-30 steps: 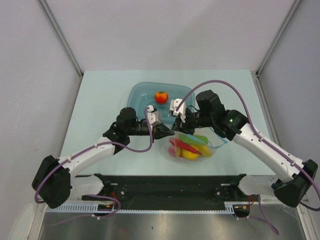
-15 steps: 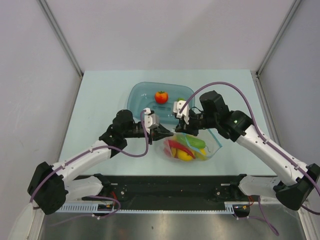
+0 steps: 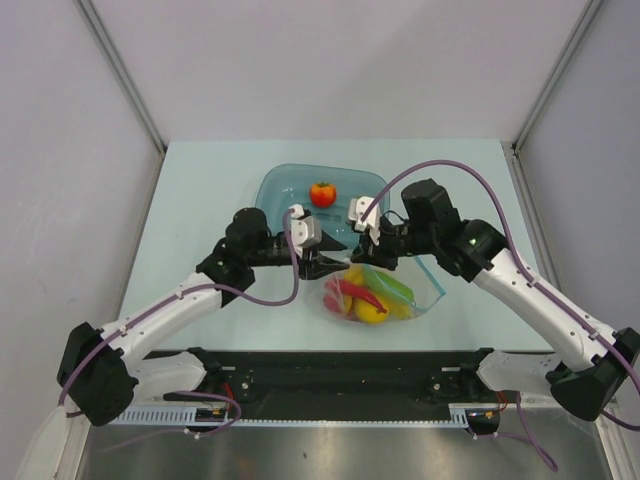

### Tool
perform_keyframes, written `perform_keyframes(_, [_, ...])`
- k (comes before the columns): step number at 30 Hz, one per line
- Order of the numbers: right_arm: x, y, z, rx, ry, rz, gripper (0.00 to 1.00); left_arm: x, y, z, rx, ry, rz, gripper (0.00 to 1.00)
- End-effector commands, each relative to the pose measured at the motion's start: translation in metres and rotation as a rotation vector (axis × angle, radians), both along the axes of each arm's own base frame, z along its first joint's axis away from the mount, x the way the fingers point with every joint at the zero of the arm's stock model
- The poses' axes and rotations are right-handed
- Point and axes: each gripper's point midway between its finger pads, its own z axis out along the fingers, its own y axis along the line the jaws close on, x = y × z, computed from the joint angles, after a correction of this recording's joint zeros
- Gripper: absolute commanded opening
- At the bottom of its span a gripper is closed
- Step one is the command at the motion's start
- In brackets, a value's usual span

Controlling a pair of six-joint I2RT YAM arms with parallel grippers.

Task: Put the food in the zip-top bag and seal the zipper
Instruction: Zip the zipper food storage bag at the center of the board.

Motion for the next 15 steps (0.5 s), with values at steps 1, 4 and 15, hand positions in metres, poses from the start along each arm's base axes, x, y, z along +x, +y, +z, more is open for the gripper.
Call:
perform_keyframes(1, [0.003,0.012,0.03,0.069,-0.048,0.008,0.0,0.004,-0.007,0.016,0.0,-0.042,-0.012,0.47])
perform_keyframes(4, [0.003,0.014,0.033,0.078,-0.053,0.008,0.0,0.0,-0.011,0.008,0.027,-0.038,-0.037,0.36])
perform_keyframes(15, [-0.002,0.002,0.006,-0.015,-0.052,0.017,0.0,0.007,0.001,0.021,-0.025,-0.093,0.052,0.0])
